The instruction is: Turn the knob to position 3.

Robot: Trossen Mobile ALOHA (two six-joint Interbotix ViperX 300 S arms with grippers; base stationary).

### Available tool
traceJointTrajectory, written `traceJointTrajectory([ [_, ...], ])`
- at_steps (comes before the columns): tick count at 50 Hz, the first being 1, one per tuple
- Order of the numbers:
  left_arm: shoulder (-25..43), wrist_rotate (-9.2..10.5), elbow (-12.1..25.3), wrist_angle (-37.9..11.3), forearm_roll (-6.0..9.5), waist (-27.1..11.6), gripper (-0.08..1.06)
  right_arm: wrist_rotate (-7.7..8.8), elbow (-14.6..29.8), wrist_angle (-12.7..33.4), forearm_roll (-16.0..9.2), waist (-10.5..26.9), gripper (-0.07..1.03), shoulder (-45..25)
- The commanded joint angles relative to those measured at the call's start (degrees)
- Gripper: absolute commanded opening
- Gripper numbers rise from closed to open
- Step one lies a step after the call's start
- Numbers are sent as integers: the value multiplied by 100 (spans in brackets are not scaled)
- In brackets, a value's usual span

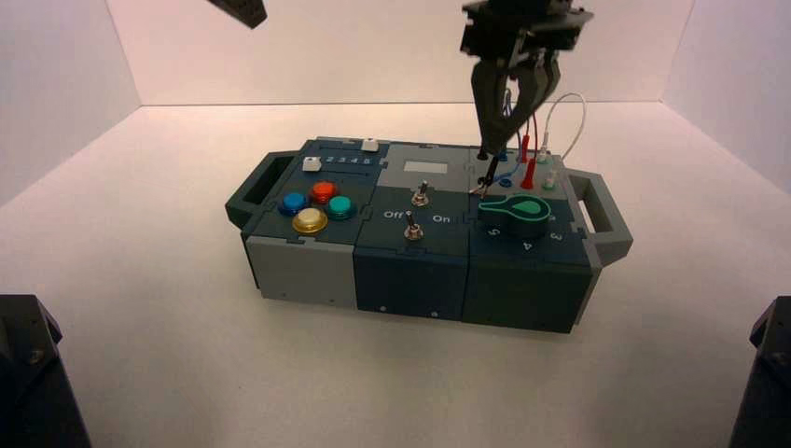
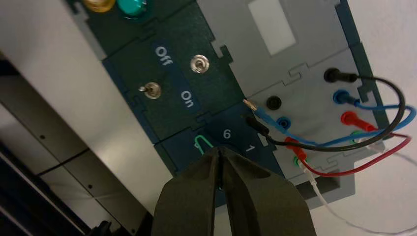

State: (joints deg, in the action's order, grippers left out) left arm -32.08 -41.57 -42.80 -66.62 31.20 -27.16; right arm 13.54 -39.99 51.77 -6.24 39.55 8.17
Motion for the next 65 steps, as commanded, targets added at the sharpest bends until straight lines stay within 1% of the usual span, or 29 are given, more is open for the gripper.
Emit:
traceJointTrajectory([
  [1, 0, 79, 176, 18, 18, 0, -3, -158, -26, -141, 26, 26, -2, 97],
  [4, 18, 97, 158, 26, 18, 0, -3, -211, -88, -193, 35, 35, -2, 105],
  [8, 53, 97, 114, 18, 9, 0, -3, -220, -176, -281, 35, 44, -2, 123],
  [17, 53, 97, 44, -26, 9, -9, -3, -308, -246, -396, 35, 44, -2, 123],
  [25, 35, 97, -26, 0, 18, -97, -3, -360, -246, -475, 18, 44, -2, 123],
  [29, 9, 79, -97, 105, 26, -141, -3, -431, -255, -519, 18, 44, -2, 123],
  [34, -44, 70, -237, 413, 26, -202, -3, -527, -255, -580, 18, 44, -2, 114],
  [39, -62, 70, -316, 510, 35, -237, -3, -589, -264, -606, 9, 44, -2, 105],
  [53, -26, 44, -369, 510, 35, -290, -3, -606, -237, -615, 9, 97, -2, 44],
  [60, 18, 35, -343, 510, 44, -316, -3, -545, -193, -650, 44, 202, -2, -70],
  [65, 26, 35, -316, 536, 53, -325, -3, -536, -149, -677, 44, 246, -2, -211],
])
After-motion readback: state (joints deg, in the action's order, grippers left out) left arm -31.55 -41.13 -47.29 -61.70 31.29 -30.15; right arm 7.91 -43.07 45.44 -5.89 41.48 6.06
